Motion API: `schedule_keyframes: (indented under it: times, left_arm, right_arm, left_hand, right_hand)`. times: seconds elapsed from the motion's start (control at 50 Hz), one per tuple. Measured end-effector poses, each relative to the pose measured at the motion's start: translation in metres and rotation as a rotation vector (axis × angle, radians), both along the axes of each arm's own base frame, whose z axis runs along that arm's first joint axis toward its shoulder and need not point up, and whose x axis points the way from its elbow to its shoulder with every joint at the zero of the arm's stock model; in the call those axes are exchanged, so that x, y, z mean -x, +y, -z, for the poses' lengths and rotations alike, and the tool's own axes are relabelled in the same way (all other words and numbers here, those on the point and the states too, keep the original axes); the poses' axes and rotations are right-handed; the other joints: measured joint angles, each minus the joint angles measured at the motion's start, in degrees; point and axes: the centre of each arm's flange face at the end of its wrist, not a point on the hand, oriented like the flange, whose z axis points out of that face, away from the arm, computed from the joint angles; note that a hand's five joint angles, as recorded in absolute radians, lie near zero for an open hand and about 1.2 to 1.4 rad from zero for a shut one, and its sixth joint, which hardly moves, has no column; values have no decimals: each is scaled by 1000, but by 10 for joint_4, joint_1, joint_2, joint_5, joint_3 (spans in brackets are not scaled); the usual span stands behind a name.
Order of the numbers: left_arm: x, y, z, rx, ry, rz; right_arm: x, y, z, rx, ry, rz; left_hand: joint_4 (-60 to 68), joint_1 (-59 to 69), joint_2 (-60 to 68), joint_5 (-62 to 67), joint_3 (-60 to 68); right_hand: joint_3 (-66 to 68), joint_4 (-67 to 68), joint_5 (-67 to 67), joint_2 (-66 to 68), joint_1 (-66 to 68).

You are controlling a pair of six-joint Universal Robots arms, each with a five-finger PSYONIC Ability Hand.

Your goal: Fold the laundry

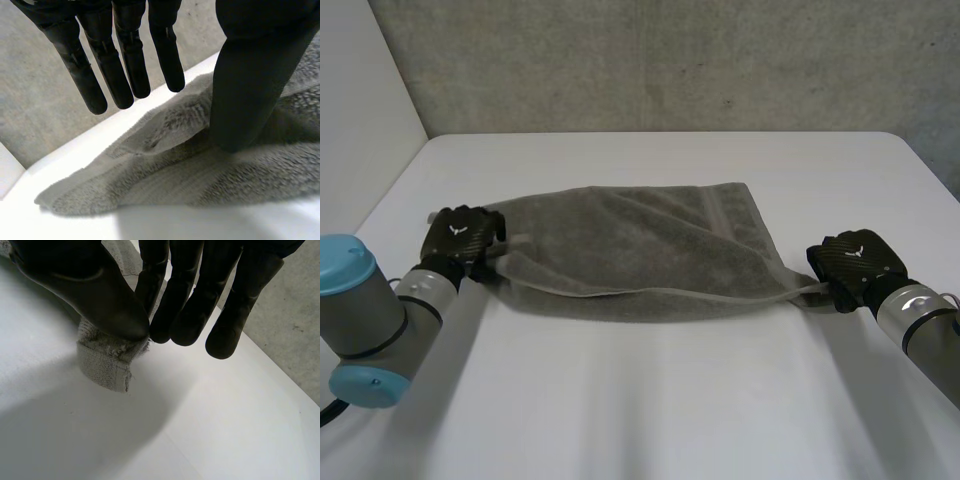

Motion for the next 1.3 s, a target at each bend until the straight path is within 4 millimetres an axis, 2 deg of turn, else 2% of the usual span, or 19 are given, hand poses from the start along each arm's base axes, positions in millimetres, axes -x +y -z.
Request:
schedule_keyframes:
  times: [0.24, 0.32, 0.34, 0.44, 0.52, 0.62, 0.7, 0.78, 0.82, 0.88, 1.06, 1.18, 1.3]
  left_arm:
    - [-1, 1, 2, 11, 2, 1]
    - [-2, 3, 3, 2, -2, 2]
    - [-2, 4, 4, 0, -3, 3]
    - [-2, 5, 1, -1, -5, 2]
    - [-3, 7, -9, 6, -5, -3]
    - [-13, 18, -34, 14, -8, -32]
    - [-23, 35, -56, -7, -30, -57]
    - [-36, 64, -75, -73, -81, -85]
    - [-41, 78, -80, -108, -107, -96]
    - [-50, 111, -88, -190, -172, -107]
    - [-55, 171, -94, -348, -275, -82]
    - [-54, 194, -100, -397, -294, -67]
    - [-53, 198, -107, -388, -293, -60]
  right_arm:
    - [0, 0, 0, 0, 0, 0]
    - [0, 0, 0, 0, 0, 0]
    - [0, 0, 0, 0, 0, 0]
    - [0, 0, -2, 6, 0, 1]
    - [1, 0, -8, 20, -2, 3]
    - [2, 3, -30, 50, -5, 4]
    - [2, 9, -54, 52, -1, -5]
    - [5, 23, -81, 10, 30, -41]
    - [8, 29, -89, -14, 54, -62]
    - [15, 45, -103, -71, 127, -111]
    - [35, 79, -127, -142, 311, -179]
    - [46, 92, -144, -126, 375, -168]
    - [49, 93, -152, -99, 370, -170]
  left_hand:
    - [14, 12, 13, 13, 13]
    - [141, 137, 140, 140, 140]
    - [206, 204, 205, 208, 205]
    - [273, 257, 273, 264, 272]
    - [285, 264, 283, 274, 283]
    - [288, 266, 287, 277, 287]
    - [290, 267, 288, 277, 288]
    - [290, 269, 288, 278, 288]
    - [290, 269, 288, 278, 288]
    - [290, 269, 288, 278, 288]
    - [290, 269, 288, 278, 288]
    - [290, 269, 288, 278, 288]
    - [290, 269, 288, 280, 288]
  right_hand:
    - [0, 0, 0, 0, 0]
    - [0, 0, 0, 0, 0]
    - [1, 0, 0, 0, 0]
    - [1, 0, 0, 0, 0]
    - [1, 0, 0, 0, 0]
    - [1, 0, 0, 0, 0]
    - [1, 0, 0, 0, 0]
    - [1, 0, 0, 0, 0]
    - [1, 0, 0, 0, 0]
    - [1, 0, 0, 0, 0]
    - [1, 0, 2, 0, 0]
    - [1, 0, 2, 0, 0]
    - [1, 0, 2, 0, 0]
